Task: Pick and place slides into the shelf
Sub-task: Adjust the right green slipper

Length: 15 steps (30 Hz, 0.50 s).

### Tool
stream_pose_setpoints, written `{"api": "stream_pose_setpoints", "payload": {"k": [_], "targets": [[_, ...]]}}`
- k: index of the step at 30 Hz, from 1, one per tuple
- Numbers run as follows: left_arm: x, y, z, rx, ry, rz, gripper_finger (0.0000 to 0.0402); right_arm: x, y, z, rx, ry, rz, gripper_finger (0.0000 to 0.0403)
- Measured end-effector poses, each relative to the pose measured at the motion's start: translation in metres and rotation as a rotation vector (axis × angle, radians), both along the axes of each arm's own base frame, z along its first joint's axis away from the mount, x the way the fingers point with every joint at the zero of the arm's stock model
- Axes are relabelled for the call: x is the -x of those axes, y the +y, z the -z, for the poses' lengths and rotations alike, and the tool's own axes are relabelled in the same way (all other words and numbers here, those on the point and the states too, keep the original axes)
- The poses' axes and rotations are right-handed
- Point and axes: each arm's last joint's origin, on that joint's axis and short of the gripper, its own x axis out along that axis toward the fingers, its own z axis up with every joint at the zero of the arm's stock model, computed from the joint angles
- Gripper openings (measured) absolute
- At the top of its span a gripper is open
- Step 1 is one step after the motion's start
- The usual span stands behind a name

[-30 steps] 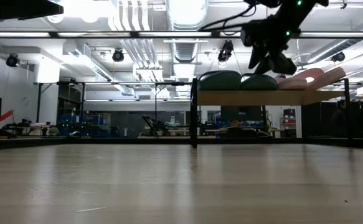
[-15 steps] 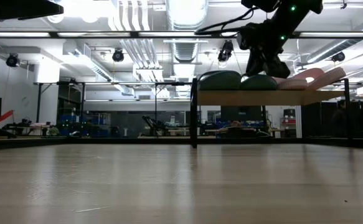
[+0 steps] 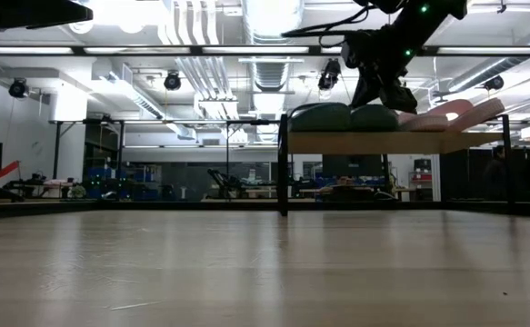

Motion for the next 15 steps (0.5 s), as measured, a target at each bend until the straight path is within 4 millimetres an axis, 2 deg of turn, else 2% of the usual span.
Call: {"api": "stream_pose_setpoints", "payload": {"k": [15], "targets": [[0.0, 0.0, 0.0, -0.002, 0.001, 0.0, 0.0231, -0.0015, 0.001, 0.0, -0.039, 0.002, -0.061, 0.0013]]}}
